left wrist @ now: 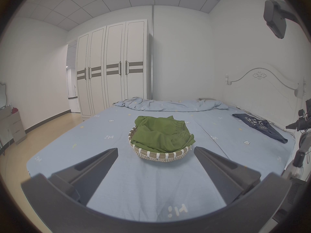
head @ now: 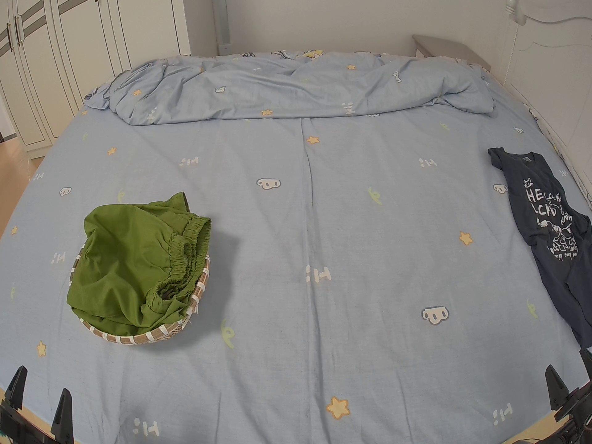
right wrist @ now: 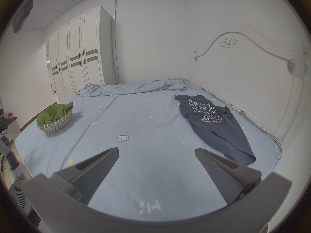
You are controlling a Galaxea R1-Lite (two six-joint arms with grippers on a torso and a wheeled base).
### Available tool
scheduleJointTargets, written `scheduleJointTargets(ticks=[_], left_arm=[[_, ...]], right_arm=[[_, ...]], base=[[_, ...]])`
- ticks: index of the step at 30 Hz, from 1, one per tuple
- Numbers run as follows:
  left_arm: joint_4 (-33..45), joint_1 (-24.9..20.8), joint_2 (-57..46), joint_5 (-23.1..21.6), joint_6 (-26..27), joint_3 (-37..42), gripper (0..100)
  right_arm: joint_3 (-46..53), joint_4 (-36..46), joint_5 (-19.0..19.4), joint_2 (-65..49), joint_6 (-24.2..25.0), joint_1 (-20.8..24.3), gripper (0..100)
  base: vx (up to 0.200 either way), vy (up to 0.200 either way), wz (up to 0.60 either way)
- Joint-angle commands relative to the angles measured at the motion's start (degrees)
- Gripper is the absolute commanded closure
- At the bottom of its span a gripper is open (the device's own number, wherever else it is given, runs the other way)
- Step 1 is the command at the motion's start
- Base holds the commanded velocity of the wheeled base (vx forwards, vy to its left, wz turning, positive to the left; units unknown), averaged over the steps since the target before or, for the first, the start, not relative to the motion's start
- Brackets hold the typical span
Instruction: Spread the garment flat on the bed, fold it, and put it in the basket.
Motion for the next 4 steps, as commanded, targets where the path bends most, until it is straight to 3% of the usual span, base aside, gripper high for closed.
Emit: scheduleJointTargets(ticks=[1,4], left_arm=[[-0.02,0.02,-0.63,0.01,0.07,1.01,0],[-0.02,0.02,-0.63,0.01,-0.02,1.01,0]], right_arm=[[0.92,-0.14,0.05,0.29,0.01,0.0,0],[1.01,-0.14,0.05,0.29,0.01,0.0,0]], base=[[0.0,0.0,0.0],[0.0,0.0,0.0]])
